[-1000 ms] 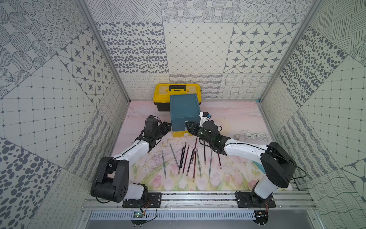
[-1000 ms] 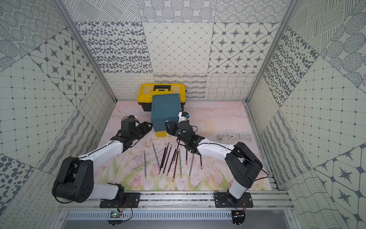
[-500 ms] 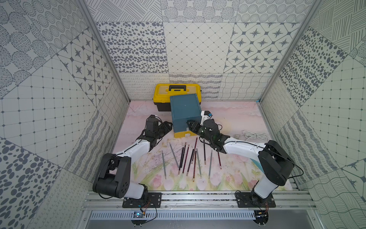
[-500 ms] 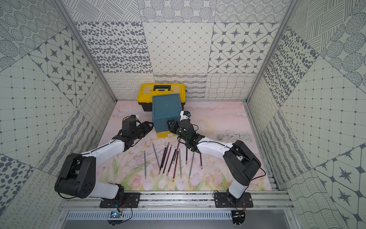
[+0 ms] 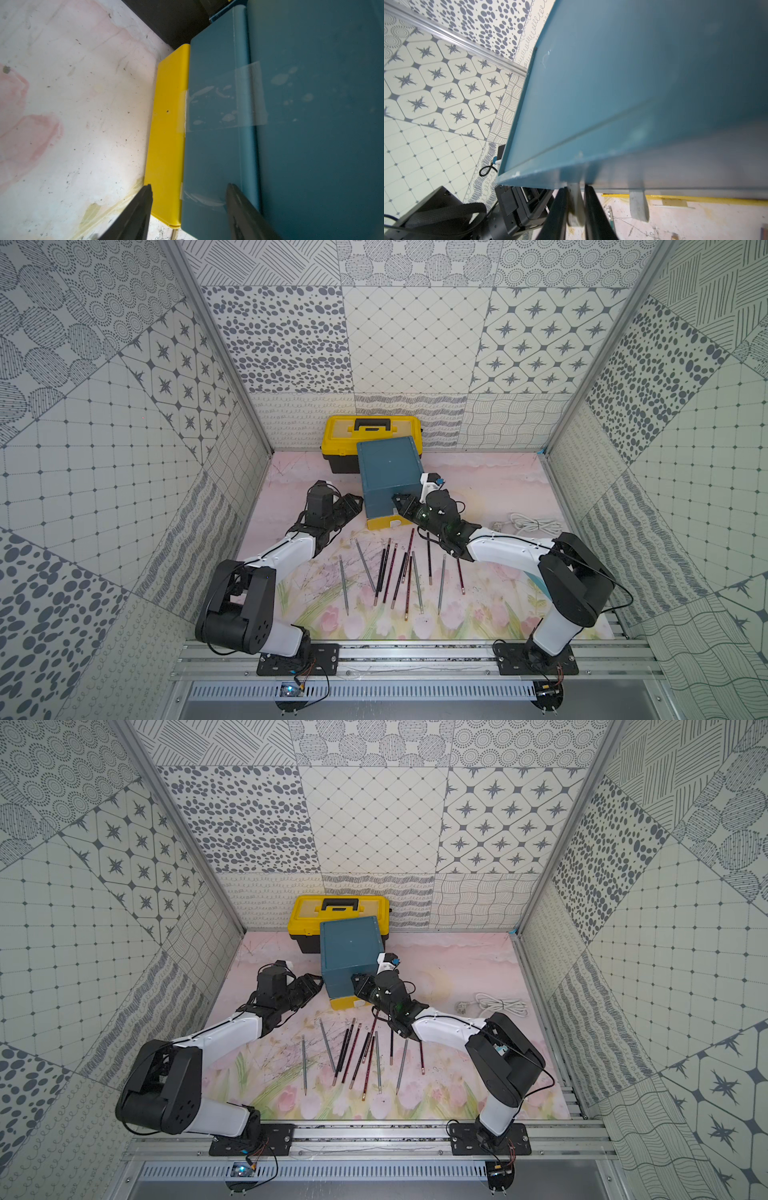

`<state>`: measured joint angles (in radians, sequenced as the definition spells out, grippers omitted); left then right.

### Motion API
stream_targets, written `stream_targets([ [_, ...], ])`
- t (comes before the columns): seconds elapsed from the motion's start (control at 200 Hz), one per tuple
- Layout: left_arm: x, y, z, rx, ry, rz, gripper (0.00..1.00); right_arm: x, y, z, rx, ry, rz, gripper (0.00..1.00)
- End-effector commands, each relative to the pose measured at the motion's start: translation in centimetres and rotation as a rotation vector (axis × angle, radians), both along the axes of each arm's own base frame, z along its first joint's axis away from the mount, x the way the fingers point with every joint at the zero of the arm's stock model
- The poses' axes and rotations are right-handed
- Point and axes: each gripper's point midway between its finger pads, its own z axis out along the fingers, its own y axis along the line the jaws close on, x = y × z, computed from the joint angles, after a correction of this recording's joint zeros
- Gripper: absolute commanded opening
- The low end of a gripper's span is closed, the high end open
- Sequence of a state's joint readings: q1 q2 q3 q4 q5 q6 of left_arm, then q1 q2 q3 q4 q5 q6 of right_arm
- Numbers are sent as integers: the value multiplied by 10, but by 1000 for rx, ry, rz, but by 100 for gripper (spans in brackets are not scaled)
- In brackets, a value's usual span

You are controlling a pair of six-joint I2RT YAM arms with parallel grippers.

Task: Please place the pencils in the drawer according to their color
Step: Open the drawer in the storage box.

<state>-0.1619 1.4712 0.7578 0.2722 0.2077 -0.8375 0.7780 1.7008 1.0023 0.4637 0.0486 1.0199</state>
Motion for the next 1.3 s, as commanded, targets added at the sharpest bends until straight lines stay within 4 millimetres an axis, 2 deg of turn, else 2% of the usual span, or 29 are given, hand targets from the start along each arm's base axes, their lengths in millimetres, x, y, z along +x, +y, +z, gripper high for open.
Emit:
stream_targets([
  [0.0, 2, -16, 22, -48, -77, -75, 62, 6, 2, 21, 44, -54, -5, 11],
  [0.145, 2, -16, 23, -48, -77, -72, 62, 2, 1, 21, 41, -53, 2, 0],
  [0.375, 3, -15, 22, -51, -78, -64, 62, -10, -5, 22, 26, -45, 5, 0],
  [0.71, 2, -14, 23, -49, -78, -55, 62, -47, -23, 14, -25, -20, 2, 0],
  [1.001, 2, -12, 26, -49, -84, -47, 62, -70, -32, 12, -46, 3, 17, 0],
  [1.296, -2, -9, 26, -40, -84, -36, 63, -99, -49, -4, -99, 60, 34, 0],
])
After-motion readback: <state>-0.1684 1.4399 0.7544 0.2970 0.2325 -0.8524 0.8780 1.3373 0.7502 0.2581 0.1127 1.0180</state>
